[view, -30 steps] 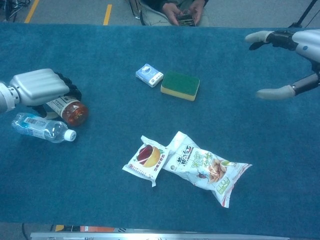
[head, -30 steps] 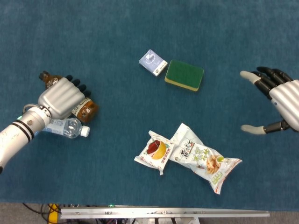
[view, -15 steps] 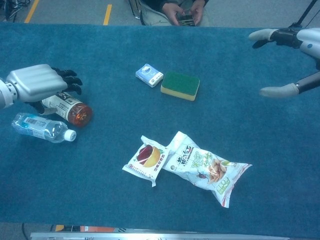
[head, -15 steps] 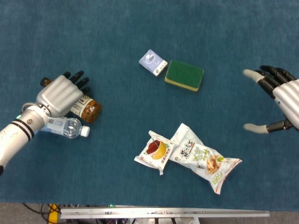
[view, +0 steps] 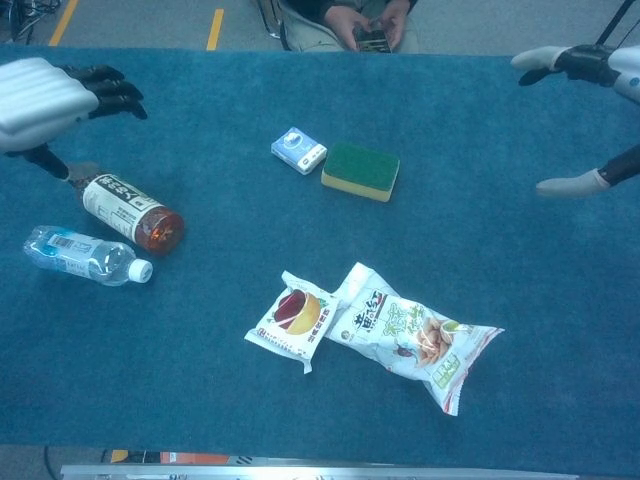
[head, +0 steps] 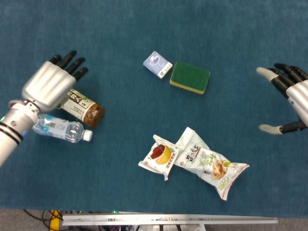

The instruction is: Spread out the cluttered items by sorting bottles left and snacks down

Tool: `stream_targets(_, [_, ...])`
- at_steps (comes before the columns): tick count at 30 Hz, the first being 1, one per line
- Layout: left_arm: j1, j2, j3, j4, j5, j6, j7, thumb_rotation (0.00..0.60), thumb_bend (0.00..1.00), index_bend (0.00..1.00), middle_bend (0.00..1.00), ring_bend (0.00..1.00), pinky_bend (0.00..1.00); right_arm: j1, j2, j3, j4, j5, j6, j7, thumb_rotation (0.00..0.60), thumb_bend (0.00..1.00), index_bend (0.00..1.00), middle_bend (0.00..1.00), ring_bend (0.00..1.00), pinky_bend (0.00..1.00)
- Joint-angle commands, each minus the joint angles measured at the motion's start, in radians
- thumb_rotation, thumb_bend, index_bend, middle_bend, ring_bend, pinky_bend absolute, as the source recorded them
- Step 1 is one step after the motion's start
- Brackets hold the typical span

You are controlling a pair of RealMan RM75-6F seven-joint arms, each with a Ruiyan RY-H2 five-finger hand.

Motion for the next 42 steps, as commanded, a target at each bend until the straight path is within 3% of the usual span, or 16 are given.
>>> stream_targets(1, [0.045, 0.037, -0.024, -0.05, -0.007, 0.076, -0.027, 0.6, 0.3, 0.16, 0.11, 0.04, 0.23, -0.009, 0.005, 0.0, 0.003, 0.008, 0.008, 0.003, 0.505, 0.07, 0.0, 0.18, 0.09, 0.15])
stream_targets(5, [0.111, 0.051, -0.038, -0.085, -0.025, 0.184, -0.038, 0.6, 0.3, 0.16, 0.11, 0.04, 0.23, -0.035, 0.003, 0.007, 0.018, 0.024, 0.056, -0.003, 0.597, 0.07, 0.0, 0.19, 0.09, 0.17])
stream_targets(13, [0.24, 0.077, -0.027, -0.14, -0.026, 0.348, -0.07, 0.6, 0.3, 0.16, 0.12, 0.04, 0.23, -0.109, -0.029, 0.0, 0.05, 0.05, 0.169, -0.058, 0.6, 0.07, 0.0, 0.2, 0.09, 0.17])
stream_targets(23, [0.408, 0.073, 0.008, -0.173, 0.03, 0.544, -0.143, 0.6, 0.3, 0.16, 0.12, 0.05, 0.23, -0.222, -0.065, -0.037, 0.091, -0.002, 0.31, -0.076, 0.6, 0.11, 0.0, 0.21, 0.09, 0.17])
stream_targets(33, [0.557, 0.063, 0.064, -0.184, 0.039, 0.647, -0.143, 0.6, 0.3, 0.16, 0.12, 0.05, 0.23, -0.314, -0.103, -0.087, 0.143, -0.117, 0.412, -0.062, 0.6, 0.11, 0.0, 0.22, 0.1, 0.17])
stream_targets(42, [0.607, 0.055, 0.082, -0.183, 0.081, 0.654, -0.128, 0.6, 0.3, 0.16, 0.12, 0.05, 0.23, -0.333, -0.128, -0.098, 0.176, -0.127, 0.388, -0.026, 0.6, 0.11, 0.0, 0.23, 0.1, 0.17])
